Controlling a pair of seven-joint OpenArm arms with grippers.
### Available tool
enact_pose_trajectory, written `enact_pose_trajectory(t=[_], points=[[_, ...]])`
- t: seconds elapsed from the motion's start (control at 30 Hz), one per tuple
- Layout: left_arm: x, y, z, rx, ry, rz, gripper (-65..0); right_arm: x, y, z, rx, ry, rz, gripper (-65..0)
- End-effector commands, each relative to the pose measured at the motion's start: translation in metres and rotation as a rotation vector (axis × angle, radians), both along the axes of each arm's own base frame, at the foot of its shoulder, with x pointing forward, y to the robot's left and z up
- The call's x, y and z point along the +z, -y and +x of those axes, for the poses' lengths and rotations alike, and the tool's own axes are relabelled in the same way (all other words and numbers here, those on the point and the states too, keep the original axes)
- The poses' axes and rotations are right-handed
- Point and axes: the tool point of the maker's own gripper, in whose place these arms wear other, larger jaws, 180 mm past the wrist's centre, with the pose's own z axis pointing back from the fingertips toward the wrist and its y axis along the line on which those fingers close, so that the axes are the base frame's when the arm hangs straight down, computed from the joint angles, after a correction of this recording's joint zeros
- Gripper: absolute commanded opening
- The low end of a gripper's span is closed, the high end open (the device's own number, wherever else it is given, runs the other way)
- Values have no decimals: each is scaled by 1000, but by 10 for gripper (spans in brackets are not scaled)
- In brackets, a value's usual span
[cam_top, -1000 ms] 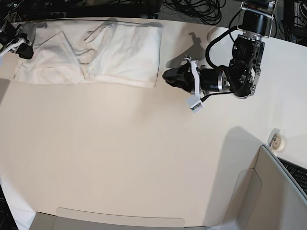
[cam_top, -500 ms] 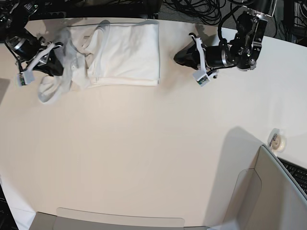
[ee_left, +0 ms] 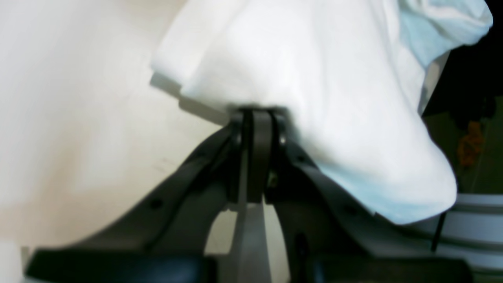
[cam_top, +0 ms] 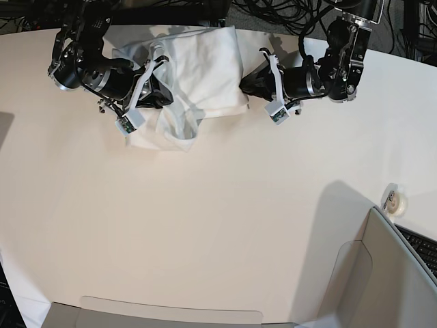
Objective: Layout the t-shirt on the table in an organized manner, then fold the t-shirt properly
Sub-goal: 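Grasp the other strip end with the right gripper and fold it over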
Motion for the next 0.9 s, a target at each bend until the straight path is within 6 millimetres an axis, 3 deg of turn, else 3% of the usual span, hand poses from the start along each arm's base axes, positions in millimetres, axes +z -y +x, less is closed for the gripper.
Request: enact_pose_trajectory(t=[0.0,0.4,0.87], points=[[-35,-37,-16,-40,-80,247,-626,11,-8,4,23,45,24,-650],[-55,-36,-13,4,-155,231,-626,-5,-59,-16,244,27,-80,-650],[-50,-36,-1,7,-130,231,-626,-9,-69,-12,336,47,-136,-650]])
